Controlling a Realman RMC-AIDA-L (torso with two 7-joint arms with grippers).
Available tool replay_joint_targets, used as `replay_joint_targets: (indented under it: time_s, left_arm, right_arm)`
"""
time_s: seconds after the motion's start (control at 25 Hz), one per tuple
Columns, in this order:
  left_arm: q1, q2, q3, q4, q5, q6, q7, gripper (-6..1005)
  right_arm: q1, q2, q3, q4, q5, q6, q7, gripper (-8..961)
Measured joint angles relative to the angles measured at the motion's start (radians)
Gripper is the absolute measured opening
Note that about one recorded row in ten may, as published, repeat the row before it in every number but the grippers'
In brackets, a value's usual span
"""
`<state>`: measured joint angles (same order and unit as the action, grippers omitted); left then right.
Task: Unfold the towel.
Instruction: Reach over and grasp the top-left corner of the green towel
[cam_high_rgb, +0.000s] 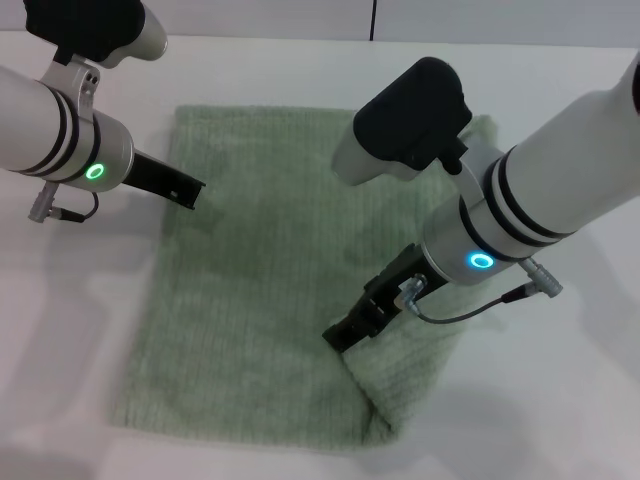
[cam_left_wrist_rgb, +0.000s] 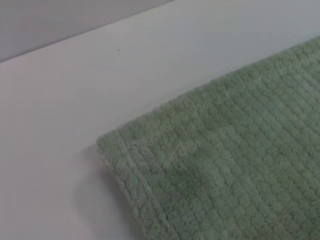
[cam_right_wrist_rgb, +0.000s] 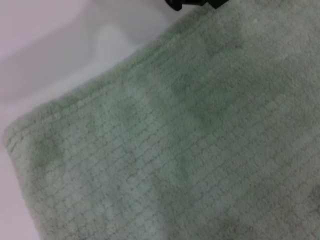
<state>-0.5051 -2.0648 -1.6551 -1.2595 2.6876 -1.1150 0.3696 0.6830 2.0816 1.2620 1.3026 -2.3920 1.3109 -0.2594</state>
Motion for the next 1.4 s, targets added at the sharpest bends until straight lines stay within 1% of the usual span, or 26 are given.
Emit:
replay_joint_targets:
  time_s: [0.36, 0.84, 1.08, 1.4]
  left_arm:
    - [0.002, 0.0, 0.0, 0.008, 0.0, -0.007, 0.004, 22]
    - [-0.005, 0.002, 0.0, 0.011, 0.008, -0.006, 0.007, 25]
    - [-0.008, 0.003, -0.002, 0.01, 0.009, -0.006, 0.008, 27]
    - [-0.01, 0.003, -0.005, 0.011, 0.009, -0.006, 0.009, 29]
  right_arm:
    - [0.004, 0.0, -0.002, -0.012, 0.001, -0.006, -0.001, 785]
    - [0.059, 0.0, 0.008, -0.101, 0.001, -0.003, 0.005, 782]
    - [0.072, -0.002, 0.012, -0.091, -0.003, 0.008, -0.001, 585]
    - [0.082, -0.003, 0.012, -0.091, -0.006, 0.026, -0.03, 261]
